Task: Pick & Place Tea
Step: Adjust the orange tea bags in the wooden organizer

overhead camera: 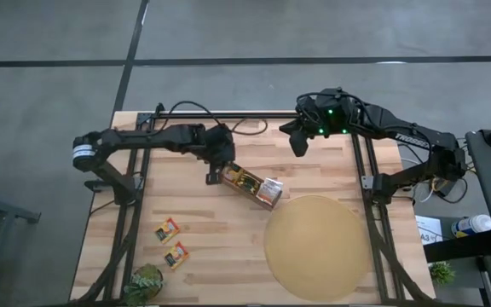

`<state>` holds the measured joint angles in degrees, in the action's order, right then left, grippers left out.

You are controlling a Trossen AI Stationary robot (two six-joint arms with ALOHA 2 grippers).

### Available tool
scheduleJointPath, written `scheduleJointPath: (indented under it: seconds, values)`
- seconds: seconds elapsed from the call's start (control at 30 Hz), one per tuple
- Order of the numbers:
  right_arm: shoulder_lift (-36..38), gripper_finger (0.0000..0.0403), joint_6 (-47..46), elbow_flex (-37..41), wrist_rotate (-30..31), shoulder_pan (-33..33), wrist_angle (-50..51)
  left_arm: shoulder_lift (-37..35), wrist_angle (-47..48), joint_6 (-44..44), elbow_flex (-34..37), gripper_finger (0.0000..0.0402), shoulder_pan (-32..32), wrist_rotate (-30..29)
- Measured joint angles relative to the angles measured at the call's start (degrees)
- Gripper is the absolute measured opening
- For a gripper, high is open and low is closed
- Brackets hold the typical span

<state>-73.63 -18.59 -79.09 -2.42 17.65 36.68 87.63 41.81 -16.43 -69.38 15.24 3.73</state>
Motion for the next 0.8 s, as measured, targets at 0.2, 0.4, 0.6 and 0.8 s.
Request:
scheduleJointPath:
  seconds: [0.2, 0.4, 0.6, 0.8]
  values:
    - [0.0, 0.0008, 1.08, 0.0, -0.01, 0.0, -0.02, 2.29, -0.84, -1.84, -4.55, 0.0, 4.35, 0.13]
    - [0.04, 0.0008, 1.24, 0.0, -0.28, 0.0, -0.02, 8.94, 0.64, -5.82, -10.65, 0.0, 6.71, 2.7]
    - [0.07, 0.0008, 1.24, 0.0, -0.59, 0.0, 0.01, 17.22, 5.8, -10.81, -17.72, 0.0, 7.86, 2.77]
    - [0.11, 0.0008, 1.26, 0.0, -0.59, 0.0, 0.07, 23.92, 14.85, -13.35, -24.18, 0.0, 7.94, 3.72]
